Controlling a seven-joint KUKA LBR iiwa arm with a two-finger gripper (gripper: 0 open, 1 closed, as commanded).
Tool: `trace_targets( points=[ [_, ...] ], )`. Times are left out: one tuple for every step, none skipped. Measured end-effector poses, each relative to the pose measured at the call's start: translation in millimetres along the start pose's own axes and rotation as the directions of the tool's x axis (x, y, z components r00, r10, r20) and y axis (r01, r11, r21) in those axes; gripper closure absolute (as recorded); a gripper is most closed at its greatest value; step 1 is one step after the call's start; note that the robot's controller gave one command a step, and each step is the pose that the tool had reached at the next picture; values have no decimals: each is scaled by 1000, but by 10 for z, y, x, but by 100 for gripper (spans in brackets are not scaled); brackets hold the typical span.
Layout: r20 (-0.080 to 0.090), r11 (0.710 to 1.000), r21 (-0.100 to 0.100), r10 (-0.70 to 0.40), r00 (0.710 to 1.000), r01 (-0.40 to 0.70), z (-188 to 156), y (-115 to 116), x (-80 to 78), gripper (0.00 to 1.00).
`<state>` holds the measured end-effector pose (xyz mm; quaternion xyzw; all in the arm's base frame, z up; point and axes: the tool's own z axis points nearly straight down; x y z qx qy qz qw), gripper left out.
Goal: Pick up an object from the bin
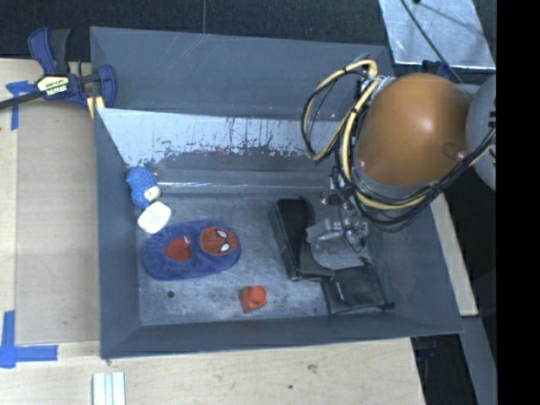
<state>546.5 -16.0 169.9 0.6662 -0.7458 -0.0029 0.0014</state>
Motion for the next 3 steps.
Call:
trace_targets(
  points=[
    [0,952,4,306,952,-306,438,248,-21,100],
    [2,953,8,304,953,-304,429,239,-22,0],
    [2,950,3,312,950,-312,1030,193,109,0]
  ],
)
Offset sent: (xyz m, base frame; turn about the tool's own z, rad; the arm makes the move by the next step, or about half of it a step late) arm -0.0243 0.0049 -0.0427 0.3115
